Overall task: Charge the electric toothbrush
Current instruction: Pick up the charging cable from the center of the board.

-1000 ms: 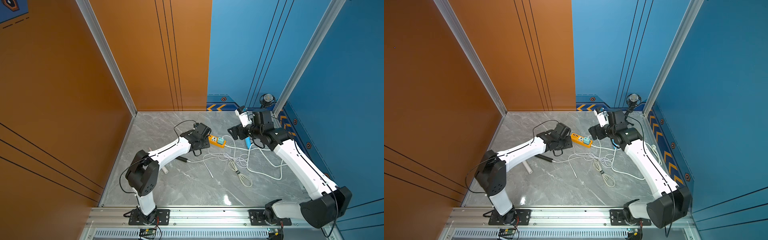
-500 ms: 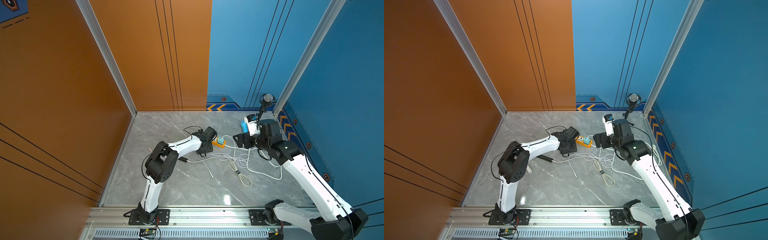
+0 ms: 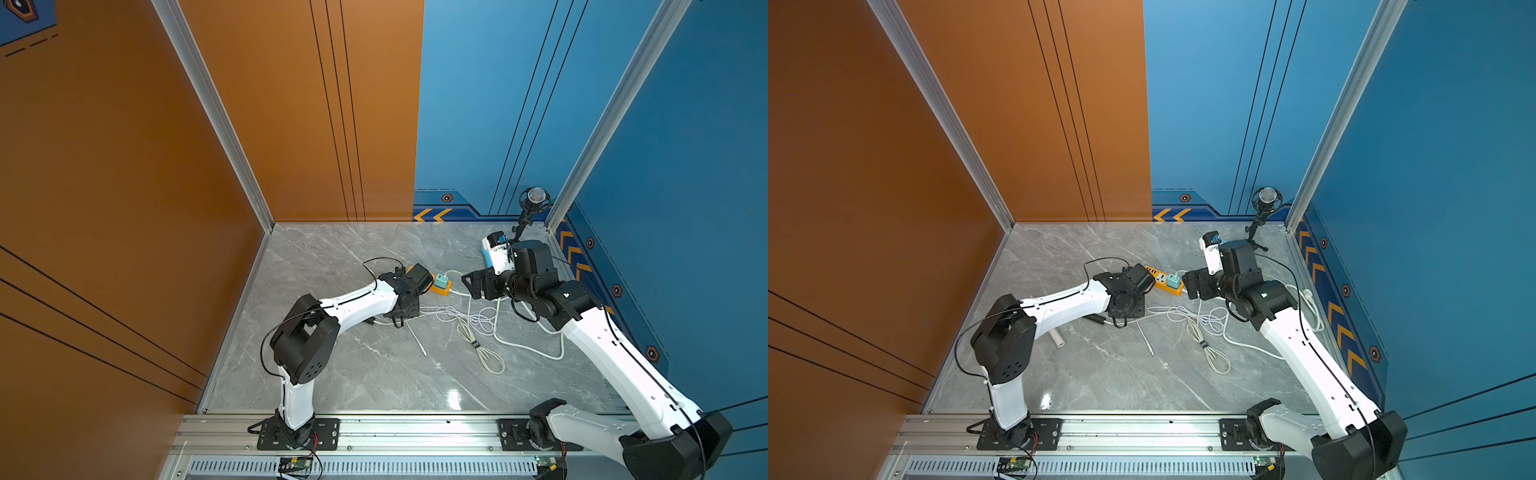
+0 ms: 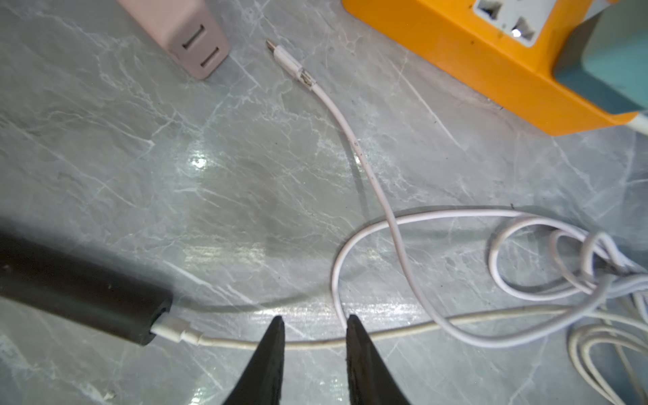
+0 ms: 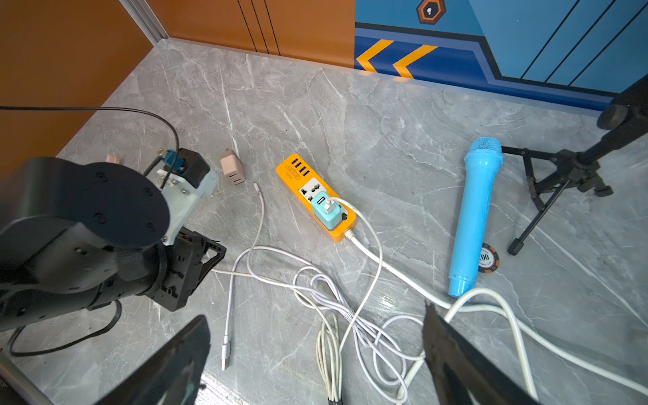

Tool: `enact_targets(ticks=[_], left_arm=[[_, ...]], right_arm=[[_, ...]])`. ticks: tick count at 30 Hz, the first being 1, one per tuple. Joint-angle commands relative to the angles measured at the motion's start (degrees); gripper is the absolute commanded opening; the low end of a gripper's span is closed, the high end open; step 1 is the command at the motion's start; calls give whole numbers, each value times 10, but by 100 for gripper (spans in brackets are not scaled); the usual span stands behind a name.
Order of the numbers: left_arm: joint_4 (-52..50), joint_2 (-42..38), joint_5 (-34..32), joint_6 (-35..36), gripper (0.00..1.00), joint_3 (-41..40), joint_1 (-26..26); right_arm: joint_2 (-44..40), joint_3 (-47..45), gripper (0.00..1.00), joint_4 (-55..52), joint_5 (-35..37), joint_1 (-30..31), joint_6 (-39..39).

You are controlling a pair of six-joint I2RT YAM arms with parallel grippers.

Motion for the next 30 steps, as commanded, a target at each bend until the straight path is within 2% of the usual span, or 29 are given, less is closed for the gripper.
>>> enact_targets(ticks=[1,12,17,22,27,30], left_arm=[[-15,38,20,40,31,36,10],[-15,80,91,84,29,39,16],[-25,97,101,100,22,40,9],[-74,116,45,137,8,57,3],[-83,104,-27,168,2,99,8],[-81,84,-117,212,0,147,10]], right_arm=[[-3,-1,97,-11,11,6,-3],[-8,-4,97,-15,26,9,-7],[-1,1,98,-15,26,11,-6],[-6,6,98,-15,28,12,-7],[-8,13,98,-15,30,14,-4],[-13,14,98,-15,30,14,-2]])
